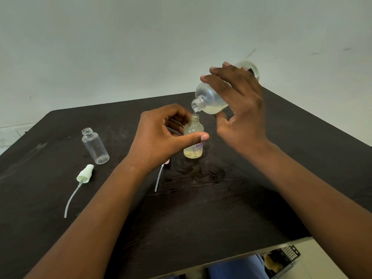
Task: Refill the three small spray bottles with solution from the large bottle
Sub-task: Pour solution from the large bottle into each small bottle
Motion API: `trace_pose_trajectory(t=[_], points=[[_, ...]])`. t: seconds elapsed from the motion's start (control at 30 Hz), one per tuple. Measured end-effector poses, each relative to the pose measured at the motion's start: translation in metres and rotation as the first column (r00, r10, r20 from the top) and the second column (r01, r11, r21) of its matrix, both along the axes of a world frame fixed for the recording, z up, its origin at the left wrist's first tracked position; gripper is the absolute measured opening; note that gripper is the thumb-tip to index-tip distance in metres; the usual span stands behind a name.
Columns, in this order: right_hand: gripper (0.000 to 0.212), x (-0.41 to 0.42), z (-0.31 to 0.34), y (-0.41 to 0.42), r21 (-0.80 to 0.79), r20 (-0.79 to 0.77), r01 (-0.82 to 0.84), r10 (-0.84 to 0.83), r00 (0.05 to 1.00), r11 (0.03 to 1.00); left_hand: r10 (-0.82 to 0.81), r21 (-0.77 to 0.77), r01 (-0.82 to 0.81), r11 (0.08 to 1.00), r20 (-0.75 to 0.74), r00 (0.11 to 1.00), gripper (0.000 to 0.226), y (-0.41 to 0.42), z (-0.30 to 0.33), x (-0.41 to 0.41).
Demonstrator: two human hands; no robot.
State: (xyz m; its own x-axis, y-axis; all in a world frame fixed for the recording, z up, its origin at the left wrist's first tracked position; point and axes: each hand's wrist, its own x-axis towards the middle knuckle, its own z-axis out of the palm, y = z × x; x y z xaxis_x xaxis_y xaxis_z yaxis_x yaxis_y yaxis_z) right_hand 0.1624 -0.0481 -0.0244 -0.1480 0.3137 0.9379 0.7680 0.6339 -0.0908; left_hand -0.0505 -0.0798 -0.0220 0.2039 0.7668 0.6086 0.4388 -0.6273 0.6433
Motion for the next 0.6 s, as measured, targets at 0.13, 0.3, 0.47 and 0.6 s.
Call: trace_pose_trajectory(t=[0.13, 0.3, 0.47, 0.6], points=[[0.073, -0.0003, -0.0004, 0.0001, 0.003, 0.004, 0.000, 0.000, 1.000, 1.000, 0.005, -0.003, -0.005, 1.000, 0.001, 1.000, 0.045, 0.0000, -0.0001, -0.0001], [0.073, 0.0001, -0.0006, 0.0004, 0.005, 0.006, -0.007, 0.007, 1.000, 1.000, 0.005, -0.005, -0.005, 1.000, 0.001, 1.000, 0.046, 0.0002, -0.0003, -0.0002], [0.073, 0.0005, -0.0012, 0.0008, 0.016, 0.002, -0.006, 0.006, 1.000, 1.000, 0.001, 0.001, -0.001, 1.000, 0.002, 1.000, 0.045, 0.0001, -0.0004, 0.0001], [0.073, 0.0010, -0.0018, 0.0019, 0.024, 0.005, -0.005, 0.005, 1.000, 1.000, -0.001, 0.007, 0.001, 1.000, 0.001, 1.000, 0.045, 0.0005, -0.0005, 0.0002]])
